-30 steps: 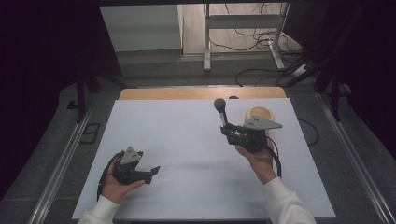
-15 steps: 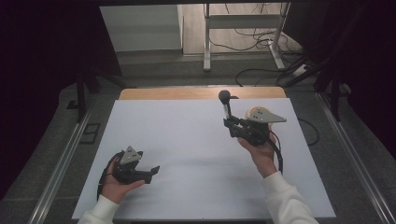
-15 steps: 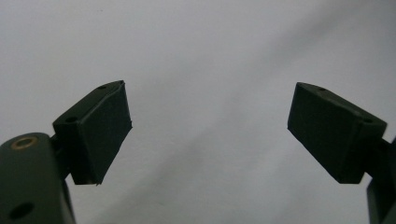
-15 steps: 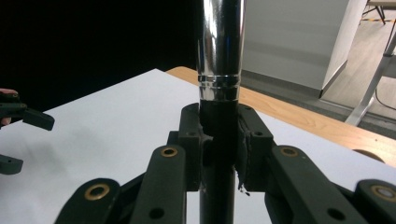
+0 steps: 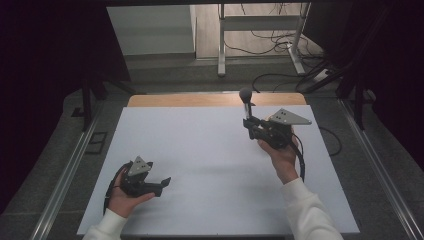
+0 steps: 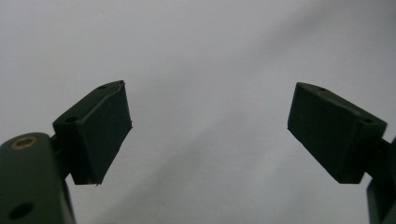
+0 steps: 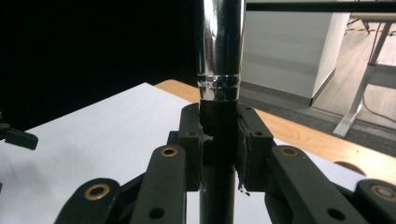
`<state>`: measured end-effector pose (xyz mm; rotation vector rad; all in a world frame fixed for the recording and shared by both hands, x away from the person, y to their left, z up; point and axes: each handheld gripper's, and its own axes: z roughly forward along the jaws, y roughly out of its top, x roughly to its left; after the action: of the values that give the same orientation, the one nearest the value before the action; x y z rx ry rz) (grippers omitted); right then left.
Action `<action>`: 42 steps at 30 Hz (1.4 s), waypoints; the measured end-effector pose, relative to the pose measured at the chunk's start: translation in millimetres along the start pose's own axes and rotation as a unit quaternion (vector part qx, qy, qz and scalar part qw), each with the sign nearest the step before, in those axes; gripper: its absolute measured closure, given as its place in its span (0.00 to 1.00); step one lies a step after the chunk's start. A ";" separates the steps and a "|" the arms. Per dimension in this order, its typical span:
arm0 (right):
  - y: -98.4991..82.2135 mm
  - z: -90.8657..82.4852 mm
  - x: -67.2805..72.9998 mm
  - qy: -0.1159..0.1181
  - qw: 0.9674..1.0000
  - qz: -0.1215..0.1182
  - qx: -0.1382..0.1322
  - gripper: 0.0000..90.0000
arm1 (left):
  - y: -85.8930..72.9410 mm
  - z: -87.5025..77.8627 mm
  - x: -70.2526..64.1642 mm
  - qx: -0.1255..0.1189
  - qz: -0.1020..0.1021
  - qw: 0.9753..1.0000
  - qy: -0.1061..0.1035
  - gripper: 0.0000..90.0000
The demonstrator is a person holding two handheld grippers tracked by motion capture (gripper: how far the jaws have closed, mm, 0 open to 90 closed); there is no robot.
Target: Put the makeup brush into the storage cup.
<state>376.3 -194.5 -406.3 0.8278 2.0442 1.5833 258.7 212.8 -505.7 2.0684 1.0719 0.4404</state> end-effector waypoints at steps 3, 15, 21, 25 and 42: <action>4.1 -1.9 -3.0 -0.004 1.000 0.001 -0.007 0.82 | 0.1 0.2 -0.3 0.001 0.000 1.000 0.000 0.16; 4.1 -0.8 -27.6 -0.027 0.999 0.024 -0.015 0.82 | 0.1 -0.3 0.0 -0.001 -0.001 1.000 0.001 0.16; 4.0 -2.7 -36.5 -0.041 0.999 0.029 -0.021 0.82 | 0.0 -0.2 0.1 -0.001 -0.001 1.000 0.001 0.16; 3.5 -3.0 -39.9 -0.048 0.998 0.029 -0.020 0.82 | 0.1 -0.2 0.1 0.000 -0.001 1.000 0.002 0.16; -4.1 -6.0 -64.6 -0.072 0.995 0.057 -0.024 0.82 | 0.2 -0.7 0.1 -0.001 0.001 1.000 0.002 0.16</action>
<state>418.9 -243.4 -410.5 1.0269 1.8805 1.5757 258.4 213.1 -505.1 2.0673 1.0717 0.4459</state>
